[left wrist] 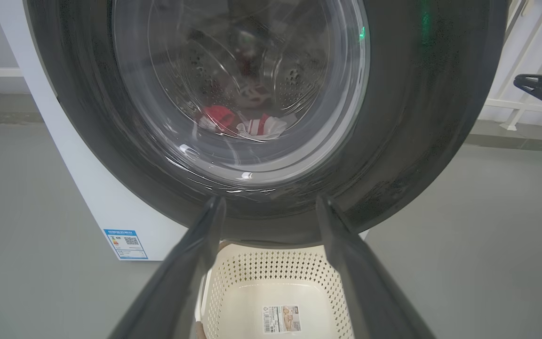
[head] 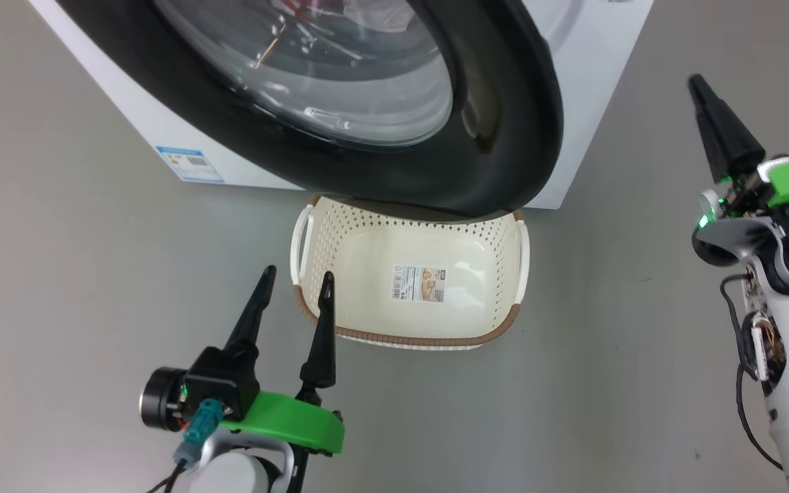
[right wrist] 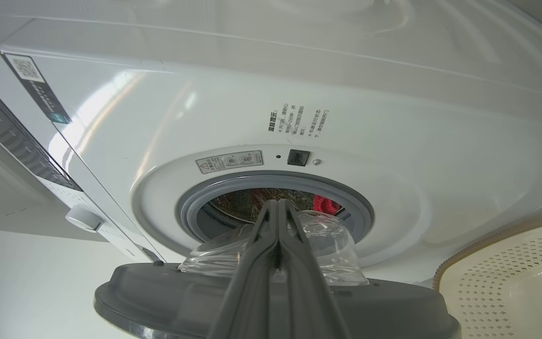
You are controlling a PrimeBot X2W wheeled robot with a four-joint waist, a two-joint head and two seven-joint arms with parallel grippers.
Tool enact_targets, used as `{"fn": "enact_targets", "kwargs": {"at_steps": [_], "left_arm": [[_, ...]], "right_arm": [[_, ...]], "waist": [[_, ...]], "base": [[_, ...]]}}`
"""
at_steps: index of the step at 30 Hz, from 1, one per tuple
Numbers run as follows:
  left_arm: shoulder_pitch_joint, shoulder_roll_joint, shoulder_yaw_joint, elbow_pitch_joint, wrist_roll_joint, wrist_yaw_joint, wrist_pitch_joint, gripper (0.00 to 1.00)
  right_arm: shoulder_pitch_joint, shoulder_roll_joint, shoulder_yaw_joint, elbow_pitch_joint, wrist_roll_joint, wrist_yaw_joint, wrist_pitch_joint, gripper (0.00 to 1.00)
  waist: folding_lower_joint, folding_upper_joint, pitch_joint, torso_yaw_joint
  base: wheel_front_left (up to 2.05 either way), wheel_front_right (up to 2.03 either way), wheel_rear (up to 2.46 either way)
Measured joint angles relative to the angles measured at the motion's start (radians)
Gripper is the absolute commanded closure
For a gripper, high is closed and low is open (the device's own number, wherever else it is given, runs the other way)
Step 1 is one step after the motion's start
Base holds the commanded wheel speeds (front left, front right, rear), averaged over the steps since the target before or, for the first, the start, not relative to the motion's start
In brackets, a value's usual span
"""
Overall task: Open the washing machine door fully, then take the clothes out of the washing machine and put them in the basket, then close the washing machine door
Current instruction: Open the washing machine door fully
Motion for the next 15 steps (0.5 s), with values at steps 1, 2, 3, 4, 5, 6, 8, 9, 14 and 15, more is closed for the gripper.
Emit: {"fn": "enact_targets", "kwargs": {"at_steps": [1,2,3,4,5,6,8,9,14,15], "left_arm": [[-0.004,0.0,-0.004,-0.002,-0.001,0.005,0.0,0.0],[-0.007,0.0,-0.007,-0.002,-0.002,0.005,0.0,0.0],[-0.009,0.0,-0.01,-0.003,-0.002,0.005,0.0,0.0],[-0.011,0.0,-0.014,-0.003,-0.004,0.005,0.0,0.0],[-0.013,0.0,-0.016,-0.003,-0.006,0.006,0.0,0.0],[-0.017,0.0,-0.019,-0.003,-0.008,0.007,0.0,0.0],[-0.023,0.0,-0.025,-0.005,-0.009,0.013,0.0,0.0],[-0.024,-0.001,-0.028,-0.007,-0.01,0.013,0.0,0.0],[-0.024,0.0,-0.038,-0.008,-0.019,0.019,0.0,0.0],[-0.024,0.0,-0.039,-0.008,-0.019,0.023,0.0,0.0]], "right_arm": [[-0.016,0.0,0.01,0.012,0.0,0.0,0.014,1.0],[-0.031,0.003,0.014,0.023,0.002,0.0,0.029,1.0],[-0.046,0.003,0.024,0.034,0.003,0.0,0.043,1.0],[-0.057,0.003,0.034,0.042,0.001,0.0,0.054,1.0],[-0.068,0.006,0.04,0.049,0.001,0.0,0.066,1.0],[-0.077,0.007,0.048,0.053,0.001,0.0,0.076,1.0],[-0.09,0.011,0.062,0.054,-0.004,0.0,0.096,1.0],[-0.094,0.015,0.068,0.054,-0.004,0.0,0.107,1.0],[-0.104,0.036,0.098,0.062,-0.002,0.0,0.156,1.0],[-0.107,0.039,0.103,0.063,-0.002,0.0,0.162,1.0]], "waist": [[0.0,0.0,0.006,0.004],[0.0,0.0,0.011,0.008],[0.0,0.0,0.016,0.012],[0.0,0.0,0.021,0.016],[0.0,0.0,0.025,0.02],[0.0,0.0,0.028,0.024],[0.0,0.0,0.034,0.032],[0.0,0.0,0.036,0.035],[0.0,0.0,0.045,0.046],[0.0,0.0,0.045,0.047]], "base": [[0.0,0.0,0.0],[0.0,0.0,0.0],[0.0,0.0,0.0],[0.0,0.0,0.0],[0.0,0.0,0.0],[0.0,0.0,0.0],[0.0,0.0,0.0],[0.0,0.0,0.0],[0.0,0.0,0.0],[0.0,0.0,0.0]]}}
